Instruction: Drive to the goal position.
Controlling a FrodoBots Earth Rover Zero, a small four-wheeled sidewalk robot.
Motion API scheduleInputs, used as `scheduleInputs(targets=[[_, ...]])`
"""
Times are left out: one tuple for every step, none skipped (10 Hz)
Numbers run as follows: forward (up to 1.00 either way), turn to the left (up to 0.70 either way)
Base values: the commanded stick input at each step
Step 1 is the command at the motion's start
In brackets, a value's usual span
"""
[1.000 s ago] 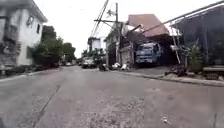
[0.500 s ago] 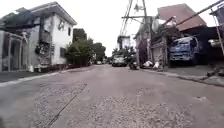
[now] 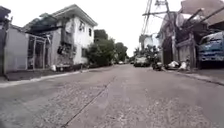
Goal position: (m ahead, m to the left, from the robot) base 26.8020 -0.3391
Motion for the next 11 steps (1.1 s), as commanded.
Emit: scheduleInputs(targets=[[0.85, 0.0], [0.85, -0.17], [0.85, -0.27], [0.85, -0.27], [0.85, -0.27], [0.85, -0.27], [0.85, -0.12], [0.36, 0.0], [0.0, 0.0], [0.63, 0.0], [0.85, 0.0]])
